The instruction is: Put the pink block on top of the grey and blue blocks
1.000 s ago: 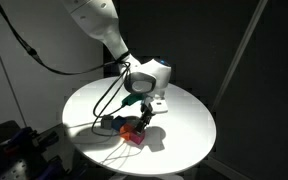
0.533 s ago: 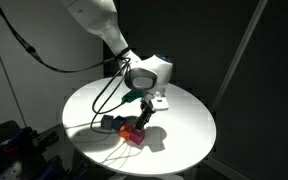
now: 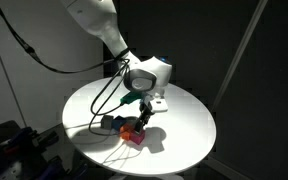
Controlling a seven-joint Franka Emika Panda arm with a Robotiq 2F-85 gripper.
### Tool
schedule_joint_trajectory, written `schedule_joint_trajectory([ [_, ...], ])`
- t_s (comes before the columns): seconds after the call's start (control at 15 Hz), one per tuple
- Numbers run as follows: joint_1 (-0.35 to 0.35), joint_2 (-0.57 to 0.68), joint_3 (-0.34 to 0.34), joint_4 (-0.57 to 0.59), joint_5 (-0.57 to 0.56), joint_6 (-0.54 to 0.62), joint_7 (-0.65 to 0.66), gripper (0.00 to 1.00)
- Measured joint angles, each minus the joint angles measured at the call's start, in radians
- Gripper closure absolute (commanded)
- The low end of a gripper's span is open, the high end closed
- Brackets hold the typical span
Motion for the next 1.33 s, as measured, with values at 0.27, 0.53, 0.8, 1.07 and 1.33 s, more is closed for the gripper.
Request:
schedule_joint_trajectory([
  [0.27,0.0,0.0,0.0,0.0,0.0,0.0,-0.011,0.0],
  [0.53,0.0,0.005,0.001,0.0,0.0,0.0,-0.018,0.0],
  [0.8,0.0,0.012,0.001,0.0,0.0,0.0,-0.019,0.0],
  [1.07,0.0,0.018,0.001,0.0,0.0,0.0,-0.019,0.0],
  [1.33,0.0,0.025,0.002,0.001,0.0,0.001,-0.019,0.0],
])
